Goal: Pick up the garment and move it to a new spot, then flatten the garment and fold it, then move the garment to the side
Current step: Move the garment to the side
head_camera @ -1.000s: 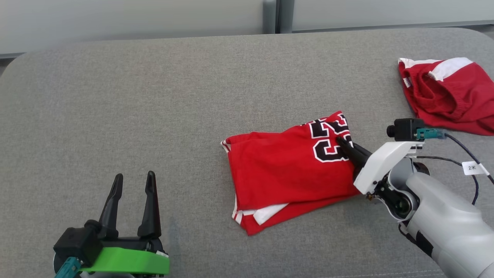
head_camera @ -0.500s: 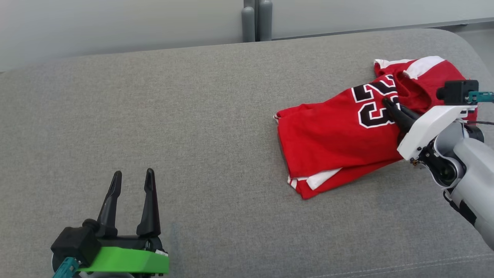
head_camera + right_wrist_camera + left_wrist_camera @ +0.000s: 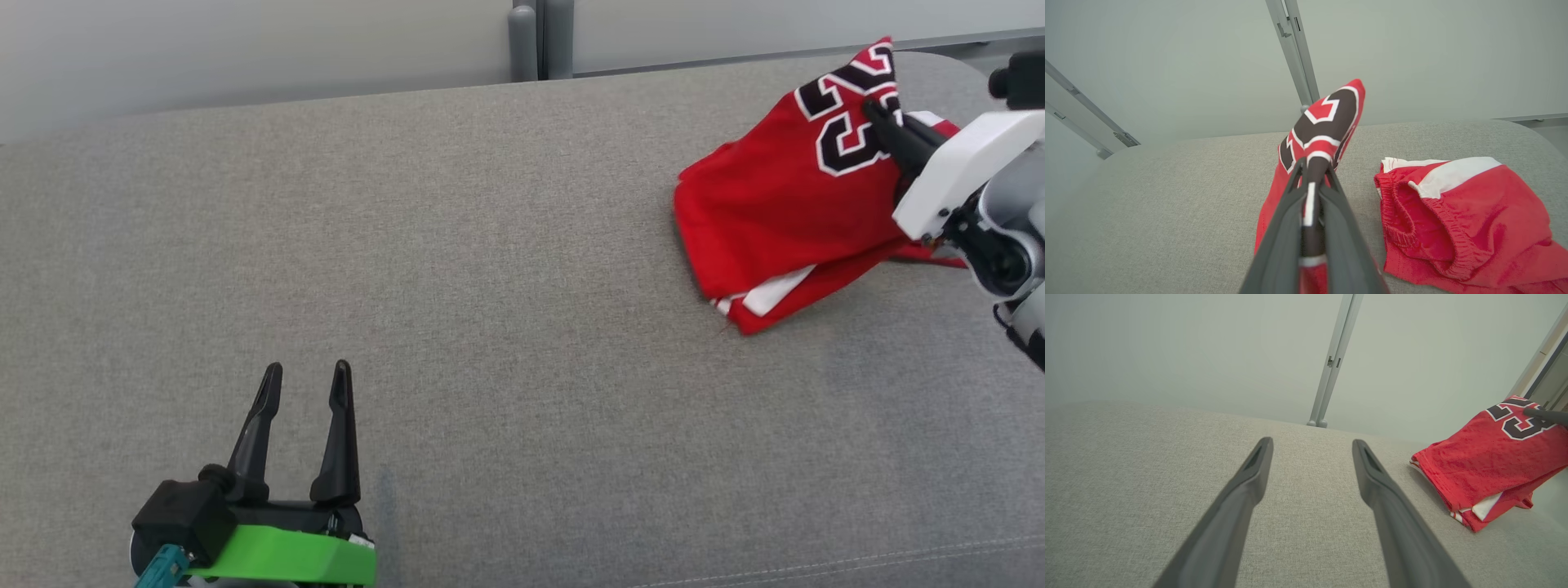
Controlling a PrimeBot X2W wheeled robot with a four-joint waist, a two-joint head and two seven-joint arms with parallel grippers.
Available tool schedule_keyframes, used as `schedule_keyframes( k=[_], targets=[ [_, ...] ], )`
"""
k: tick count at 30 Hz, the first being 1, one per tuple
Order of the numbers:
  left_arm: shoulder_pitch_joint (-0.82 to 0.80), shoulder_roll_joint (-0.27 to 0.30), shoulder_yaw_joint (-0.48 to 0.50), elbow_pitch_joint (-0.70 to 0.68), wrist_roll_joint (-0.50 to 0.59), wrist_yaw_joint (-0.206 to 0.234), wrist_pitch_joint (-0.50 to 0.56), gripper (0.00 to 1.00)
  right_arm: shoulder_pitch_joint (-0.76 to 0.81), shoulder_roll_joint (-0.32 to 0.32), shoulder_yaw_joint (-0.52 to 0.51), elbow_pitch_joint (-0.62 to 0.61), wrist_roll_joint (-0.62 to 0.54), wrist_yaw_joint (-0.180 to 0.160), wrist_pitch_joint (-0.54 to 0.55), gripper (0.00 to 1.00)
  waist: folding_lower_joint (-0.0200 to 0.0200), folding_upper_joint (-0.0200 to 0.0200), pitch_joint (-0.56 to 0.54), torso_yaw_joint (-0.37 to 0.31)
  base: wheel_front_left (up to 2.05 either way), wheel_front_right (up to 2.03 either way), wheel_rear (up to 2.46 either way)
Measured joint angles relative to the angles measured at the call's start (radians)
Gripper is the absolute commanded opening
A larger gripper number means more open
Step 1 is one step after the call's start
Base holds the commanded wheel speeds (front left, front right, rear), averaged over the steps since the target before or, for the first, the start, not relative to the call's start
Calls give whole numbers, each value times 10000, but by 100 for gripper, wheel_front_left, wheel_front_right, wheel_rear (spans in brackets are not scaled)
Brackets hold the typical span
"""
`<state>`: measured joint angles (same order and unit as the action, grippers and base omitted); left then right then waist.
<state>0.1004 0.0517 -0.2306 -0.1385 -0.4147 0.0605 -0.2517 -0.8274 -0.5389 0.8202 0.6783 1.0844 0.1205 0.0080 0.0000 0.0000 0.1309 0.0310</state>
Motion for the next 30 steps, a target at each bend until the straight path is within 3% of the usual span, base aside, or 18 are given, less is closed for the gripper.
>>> schedule_keyframes(
  k=[11,22,30],
  targets=[
    [-40,0,-165,-58,67,-82,0,100,-1419,-769,-25,420,-529,-339,708,0,0,0,496,480,0,0,0],
    [-288,2,0,-198,140,-82,0,100,-2352,-717,-52,424,-642,-343,1012,0,1,0,1177,892,0,0,0],
    [-405,36,224,-268,151,-73,0,100,-2403,-639,-100,729,-654,-514,1068,0,0,0,1447,725,0,0,0]
  ],
)
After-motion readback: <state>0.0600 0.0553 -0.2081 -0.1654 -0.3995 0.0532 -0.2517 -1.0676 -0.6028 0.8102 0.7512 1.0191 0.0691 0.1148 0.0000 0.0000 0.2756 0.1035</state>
